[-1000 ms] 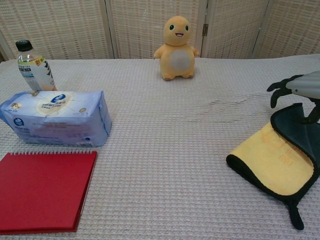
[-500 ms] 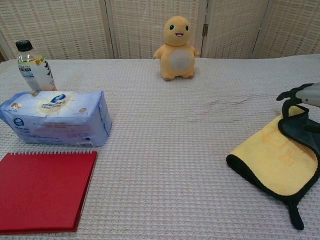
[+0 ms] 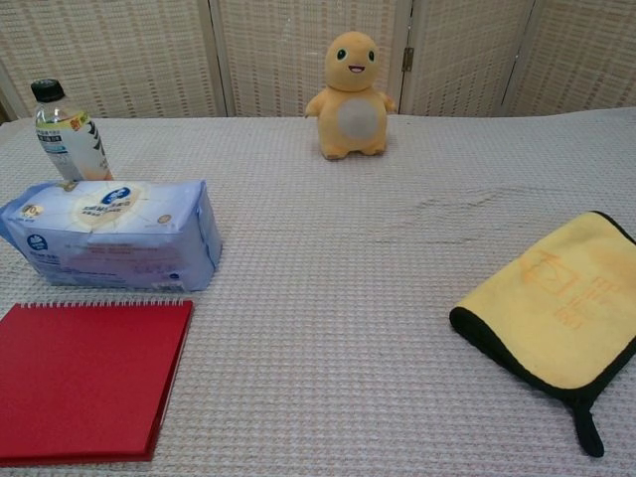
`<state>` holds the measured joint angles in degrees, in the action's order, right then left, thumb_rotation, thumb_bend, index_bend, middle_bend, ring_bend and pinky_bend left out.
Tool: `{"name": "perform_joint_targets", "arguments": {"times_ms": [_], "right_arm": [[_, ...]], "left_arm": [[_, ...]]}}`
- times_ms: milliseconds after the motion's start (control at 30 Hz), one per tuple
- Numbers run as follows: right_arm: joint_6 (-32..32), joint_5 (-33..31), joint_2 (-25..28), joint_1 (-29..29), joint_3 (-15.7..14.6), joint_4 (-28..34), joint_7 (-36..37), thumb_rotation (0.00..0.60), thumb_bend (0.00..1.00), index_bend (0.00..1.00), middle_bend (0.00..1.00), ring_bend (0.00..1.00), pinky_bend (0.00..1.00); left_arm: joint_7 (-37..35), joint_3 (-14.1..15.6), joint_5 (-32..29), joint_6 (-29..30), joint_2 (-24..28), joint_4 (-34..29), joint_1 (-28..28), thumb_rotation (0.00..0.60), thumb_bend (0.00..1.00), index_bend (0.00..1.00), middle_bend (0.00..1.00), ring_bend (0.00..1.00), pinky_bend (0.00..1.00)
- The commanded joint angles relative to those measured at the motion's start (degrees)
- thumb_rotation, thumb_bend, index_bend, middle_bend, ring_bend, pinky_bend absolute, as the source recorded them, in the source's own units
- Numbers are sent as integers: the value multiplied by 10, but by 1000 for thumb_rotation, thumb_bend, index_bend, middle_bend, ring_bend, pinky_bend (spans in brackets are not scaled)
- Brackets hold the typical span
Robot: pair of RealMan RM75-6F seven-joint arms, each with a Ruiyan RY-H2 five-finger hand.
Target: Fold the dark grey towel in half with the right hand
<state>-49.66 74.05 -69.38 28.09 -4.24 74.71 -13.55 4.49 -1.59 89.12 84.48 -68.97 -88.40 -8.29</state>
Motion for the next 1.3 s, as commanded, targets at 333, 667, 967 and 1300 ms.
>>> {"name": "perform_joint_targets", "arguments": {"times_ms": [333,667,967,1300], "right_arm": [[-55,17,-1,-55,4,-60,92,600,470,348,104,0,0],[-66,85,-6,-47,2,-37,156,600,469,348,104,0,0],[-32,81,-62,-29,13,-76,132,600,470,348,104,0,0],[-27,77,-74,-34,14,-99,143,600,470,348,104,0,0]], "left_arm": [[8,1,-5,-7,-5,1,-2,600,498,0,0,0,0],[10,1,-6,-16,-8,2,-7,600,498,0,0,0,0],[2,4,1,-5,-3,-3,-3,600,499,0,0,0,0],[2,3,3,6,2,-7,2,600,498,0,0,0,0]]}}
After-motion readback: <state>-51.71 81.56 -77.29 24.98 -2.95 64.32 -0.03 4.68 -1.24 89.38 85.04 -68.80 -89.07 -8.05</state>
